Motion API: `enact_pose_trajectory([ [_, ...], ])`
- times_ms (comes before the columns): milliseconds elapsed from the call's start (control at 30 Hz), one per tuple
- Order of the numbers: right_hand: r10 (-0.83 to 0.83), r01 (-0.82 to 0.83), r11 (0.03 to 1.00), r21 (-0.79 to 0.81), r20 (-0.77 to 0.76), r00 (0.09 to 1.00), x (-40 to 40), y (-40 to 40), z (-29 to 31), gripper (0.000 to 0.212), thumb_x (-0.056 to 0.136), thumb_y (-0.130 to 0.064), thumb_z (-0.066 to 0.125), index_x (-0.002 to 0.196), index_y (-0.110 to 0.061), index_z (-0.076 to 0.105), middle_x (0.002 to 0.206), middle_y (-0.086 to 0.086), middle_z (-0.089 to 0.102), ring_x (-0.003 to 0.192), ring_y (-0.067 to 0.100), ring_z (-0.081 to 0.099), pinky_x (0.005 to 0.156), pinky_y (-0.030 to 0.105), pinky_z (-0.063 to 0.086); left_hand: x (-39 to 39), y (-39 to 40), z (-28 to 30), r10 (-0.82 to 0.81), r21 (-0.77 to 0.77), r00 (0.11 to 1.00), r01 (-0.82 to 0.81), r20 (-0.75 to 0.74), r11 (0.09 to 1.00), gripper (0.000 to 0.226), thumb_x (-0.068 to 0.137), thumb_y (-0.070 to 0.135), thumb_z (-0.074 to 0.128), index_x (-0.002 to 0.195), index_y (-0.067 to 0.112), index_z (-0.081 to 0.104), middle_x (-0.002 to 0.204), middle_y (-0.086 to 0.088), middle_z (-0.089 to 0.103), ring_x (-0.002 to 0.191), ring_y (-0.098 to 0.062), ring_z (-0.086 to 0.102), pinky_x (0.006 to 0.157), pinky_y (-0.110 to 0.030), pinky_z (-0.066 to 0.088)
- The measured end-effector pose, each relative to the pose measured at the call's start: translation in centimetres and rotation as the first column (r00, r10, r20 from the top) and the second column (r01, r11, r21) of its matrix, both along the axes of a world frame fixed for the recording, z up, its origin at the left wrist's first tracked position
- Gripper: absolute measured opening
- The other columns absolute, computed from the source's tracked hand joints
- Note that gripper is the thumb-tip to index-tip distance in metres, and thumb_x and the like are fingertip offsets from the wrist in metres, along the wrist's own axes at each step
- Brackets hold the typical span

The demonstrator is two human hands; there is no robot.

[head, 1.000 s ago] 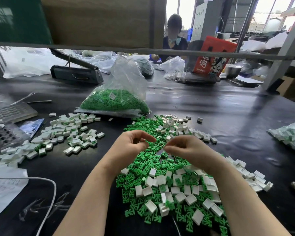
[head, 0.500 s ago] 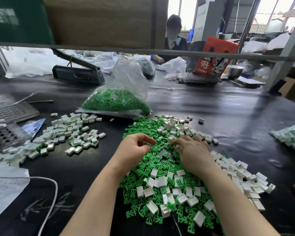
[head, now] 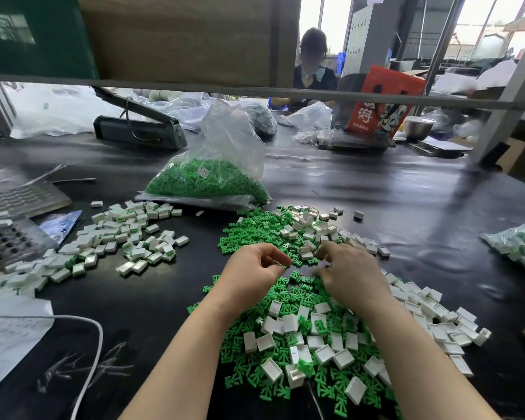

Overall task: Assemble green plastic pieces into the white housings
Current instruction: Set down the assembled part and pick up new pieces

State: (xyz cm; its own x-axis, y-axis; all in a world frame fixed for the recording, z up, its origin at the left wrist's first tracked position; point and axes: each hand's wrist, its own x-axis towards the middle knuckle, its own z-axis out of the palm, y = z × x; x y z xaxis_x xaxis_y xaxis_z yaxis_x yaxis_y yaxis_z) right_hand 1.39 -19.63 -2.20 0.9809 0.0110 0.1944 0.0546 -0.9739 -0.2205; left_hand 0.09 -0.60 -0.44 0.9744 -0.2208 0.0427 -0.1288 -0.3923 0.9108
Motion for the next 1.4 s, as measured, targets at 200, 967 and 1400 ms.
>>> enact_pose_trajectory([
  [200, -0.115, 0.113, 0.988, -0.105, -0.008, 0.993, -0.2, -0.4, 0.6, 0.014, 0.093, -0.028, 0.055, 0.103, -0.02, 0.061, 0.098, -0.001, 0.063, 0.092, 0.022, 0.049, 0.085, 0.037, 0.047, 0.1, 0.0, 0.0, 0.005, 0.01, 1.0, -0.005, 0.007, 1.0, 0.019, 0.093, 0.01, 0.06, 0.088, 0.025, 0.07, 0.071, 0.006, 0.06, 0.063, -0.015, 0.051, 0.058, -0.028, 0.046],
  [967, -0.213, 0.212, 0.977, -0.018, -0.104, 0.972, -0.2, -1.8, 0.9, 0.021, 0.09, -0.048, 0.061, 0.101, -0.033, 0.07, 0.104, -0.005, 0.067, 0.098, 0.017, 0.049, 0.091, 0.034, 0.044, 0.4, 0.2, -0.1, 0.089, -0.04, 0.996, -0.088, 0.031, 0.995, 0.011, 0.092, 0.015, 0.064, 0.098, 0.023, 0.069, 0.087, -0.002, 0.067, 0.075, -0.014, 0.06, 0.069, -0.031, 0.054],
  [1400, 0.191, -0.108, 0.429, 0.897, 0.027, 0.981, -1.3, 1.6, 3.0, 0.011, 0.078, -0.012, 0.08, 0.087, -0.011, 0.073, 0.082, 0.005, 0.075, 0.079, 0.016, 0.071, 0.07, 0.021, 0.056, 0.3, -0.9, 0.1, 0.042, -0.236, 0.998, -0.032, 0.039, 0.971, 0.017, 0.082, 0.016, 0.076, 0.096, 0.025, 0.073, 0.078, 0.006, 0.071, 0.066, 0.0, 0.063, 0.061, -0.017, 0.048],
])
